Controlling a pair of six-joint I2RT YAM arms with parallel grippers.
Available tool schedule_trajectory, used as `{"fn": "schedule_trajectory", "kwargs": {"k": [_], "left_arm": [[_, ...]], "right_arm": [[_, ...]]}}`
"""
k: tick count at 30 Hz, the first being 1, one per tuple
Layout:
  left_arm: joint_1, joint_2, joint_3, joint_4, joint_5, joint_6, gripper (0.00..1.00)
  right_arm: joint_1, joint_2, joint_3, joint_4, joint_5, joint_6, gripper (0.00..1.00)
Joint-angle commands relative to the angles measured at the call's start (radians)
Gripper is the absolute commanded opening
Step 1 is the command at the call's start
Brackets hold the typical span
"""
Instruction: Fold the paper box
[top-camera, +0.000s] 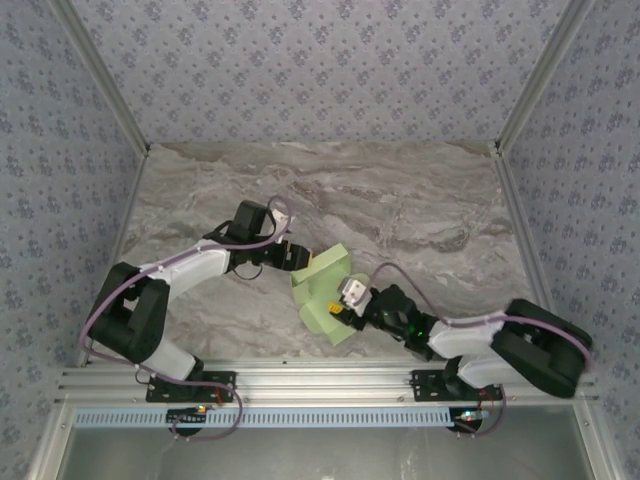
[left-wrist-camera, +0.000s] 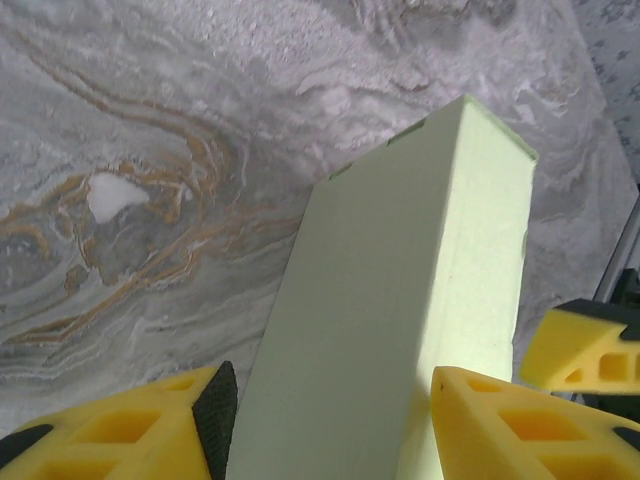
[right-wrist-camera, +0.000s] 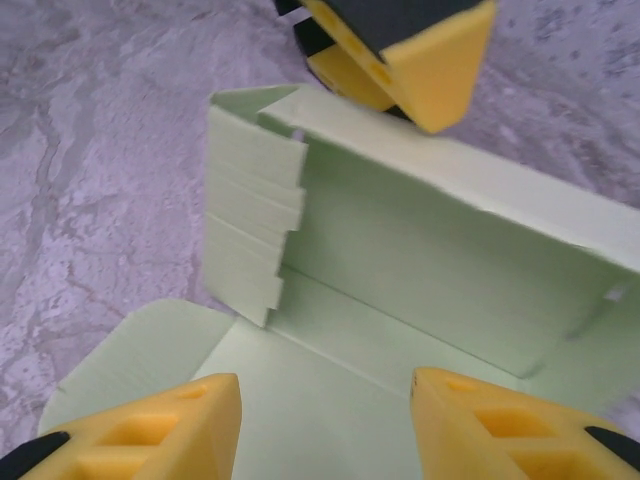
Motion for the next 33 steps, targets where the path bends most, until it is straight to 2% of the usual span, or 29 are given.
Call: {"fn": "schedule_trajectory", "kwargs": {"k": [1, 4, 7, 12, 33], "left_arm": [[-0.017, -0.021, -0.017, 0.024, -0.026, 0.014, 0.56], [-0.018, -0.041, -0.033, 0.024, -0.037, 0.003, 0.56], [-0.018, -0.075, -0.058, 0.030, -0.046, 0.000, 0.56], [-0.018, -0.086, -0.087, 0.039, -0.053, -0.006, 0.54], [-0.039, -0.090, -0.227, 0.225, -0.063, -0.129, 0.45]], "right_arm": [[0.082, 0.136, 0.080, 0.186, 0.085, 0.018, 0.50], [0.159, 0.258, 0.130, 0.310, 0.176, 0.020, 0.51], [0.212, 0.287, 0.150, 0.333, 0.224, 0.022, 0.51], [0.213, 0.322, 0.158, 0.335, 0.303, 0.057, 0.52], [0.176, 0.526, 0.286, 0.366, 0.250, 0.098, 0.52]]}}
